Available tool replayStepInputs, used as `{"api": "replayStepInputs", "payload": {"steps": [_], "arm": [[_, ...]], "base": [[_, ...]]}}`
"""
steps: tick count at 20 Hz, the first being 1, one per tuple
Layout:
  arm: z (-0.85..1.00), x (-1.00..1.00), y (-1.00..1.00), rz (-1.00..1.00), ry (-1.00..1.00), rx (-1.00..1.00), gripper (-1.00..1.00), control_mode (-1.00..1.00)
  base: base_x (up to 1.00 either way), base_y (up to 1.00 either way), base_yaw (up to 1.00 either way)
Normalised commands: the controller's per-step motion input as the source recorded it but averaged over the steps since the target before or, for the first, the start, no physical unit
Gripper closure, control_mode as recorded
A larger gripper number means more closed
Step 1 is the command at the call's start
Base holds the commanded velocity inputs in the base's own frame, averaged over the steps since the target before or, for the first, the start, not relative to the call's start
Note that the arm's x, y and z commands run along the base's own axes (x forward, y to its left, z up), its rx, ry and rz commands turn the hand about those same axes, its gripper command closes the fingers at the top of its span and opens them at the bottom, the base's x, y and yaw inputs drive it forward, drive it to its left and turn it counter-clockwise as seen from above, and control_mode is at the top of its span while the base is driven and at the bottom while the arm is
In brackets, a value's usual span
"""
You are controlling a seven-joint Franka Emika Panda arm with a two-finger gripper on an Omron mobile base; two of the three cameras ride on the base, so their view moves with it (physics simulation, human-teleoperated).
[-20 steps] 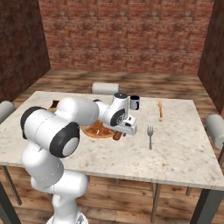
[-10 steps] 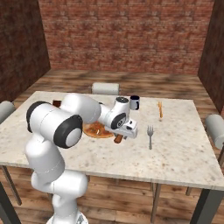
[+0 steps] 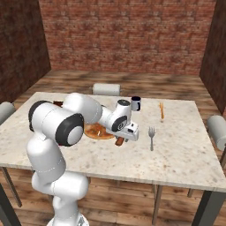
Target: Take the pizza cutter from the drawer on the right and place it on the dining counter for cutting.
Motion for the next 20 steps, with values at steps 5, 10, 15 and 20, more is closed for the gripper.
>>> {"api": "replayStepInputs", "payload": {"steps": [5, 10, 15, 20], "arm": [[0.00, 0.00, 0.00, 0.00, 0.00, 0.00, -1.00, -1.00], [0.00, 0.00, 0.00, 0.00, 0.00, 0.00, -1.00, -1.00], [0.15, 0.00, 0.00, 0.00, 0.00, 0.00, -1.00, -1.00], [0.60, 0.00, 0.00, 0.00, -0.04, 0.00, -1.00, -1.00]], "base": [[0.00, 0.00, 0.00], [0.00, 0.00, 0.00], [0.00, 0.00, 0.00], [0.00, 0.00, 0.00]]}}
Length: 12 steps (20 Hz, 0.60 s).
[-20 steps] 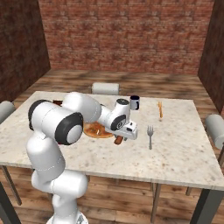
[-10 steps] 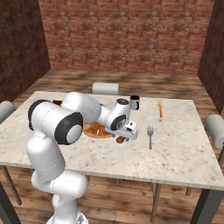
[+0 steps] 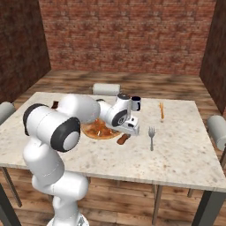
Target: Take the pizza cutter from the drawer on the right and place it on the dining counter for cutting.
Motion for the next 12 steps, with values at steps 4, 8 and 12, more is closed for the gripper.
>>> {"api": "replayStepInputs", "payload": {"steps": [4, 8, 12], "arm": [[0.75, -0.09, 0.18, 0.00, -0.02, 0.00, -1.00, -1.00], [0.59, -0.37, 0.67, 0.00, -0.02, -0.04, -1.00, -1.00], [0.41, -0.52, 0.69, 0.00, 0.00, -0.01, -1.00, -1.00]], "base": [[0.00, 0.00, 0.00], [0.00, 0.00, 0.00], [0.00, 0.00, 0.00]]}}
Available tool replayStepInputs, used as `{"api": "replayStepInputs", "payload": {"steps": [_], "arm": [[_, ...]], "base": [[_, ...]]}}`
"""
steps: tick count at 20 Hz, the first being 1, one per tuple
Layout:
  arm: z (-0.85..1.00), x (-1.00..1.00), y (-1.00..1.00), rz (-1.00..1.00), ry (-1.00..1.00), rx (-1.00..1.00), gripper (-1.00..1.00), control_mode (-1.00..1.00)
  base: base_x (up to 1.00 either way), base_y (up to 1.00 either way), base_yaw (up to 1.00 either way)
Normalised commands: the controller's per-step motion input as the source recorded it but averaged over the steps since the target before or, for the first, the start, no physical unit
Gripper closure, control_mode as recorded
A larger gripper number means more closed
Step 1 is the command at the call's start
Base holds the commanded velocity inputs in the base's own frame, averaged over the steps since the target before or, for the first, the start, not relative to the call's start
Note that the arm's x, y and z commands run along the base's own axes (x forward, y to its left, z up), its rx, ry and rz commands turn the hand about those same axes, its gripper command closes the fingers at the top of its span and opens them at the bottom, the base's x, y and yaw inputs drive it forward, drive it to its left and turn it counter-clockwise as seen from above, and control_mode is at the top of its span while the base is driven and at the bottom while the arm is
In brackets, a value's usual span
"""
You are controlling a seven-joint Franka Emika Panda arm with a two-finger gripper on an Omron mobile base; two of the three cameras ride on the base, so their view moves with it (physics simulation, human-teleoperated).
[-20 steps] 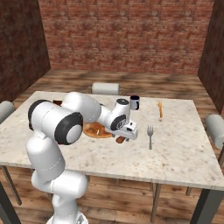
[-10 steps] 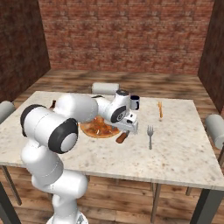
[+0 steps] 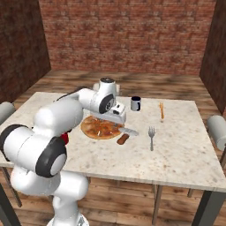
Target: Take the pizza cutter from the drawer on the right and place it on the dining counter for cutting.
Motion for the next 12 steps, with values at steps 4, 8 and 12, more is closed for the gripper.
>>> {"api": "replayStepInputs", "payload": {"steps": [4, 8, 12], "arm": [[0.48, -0.76, 0.28, 0.00, 0.00, 0.00, -1.00, -1.00], [0.57, -0.85, 0.03, 0.00, 0.00, 0.00, -1.00, -1.00], [0.52, -0.82, 0.02, 0.00, 0.00, 0.00, -1.00, -1.00]], "base": [[0.00, 0.00, 0.00], [0.00, 0.00, 0.00], [0.00, 0.00, 0.00]]}}
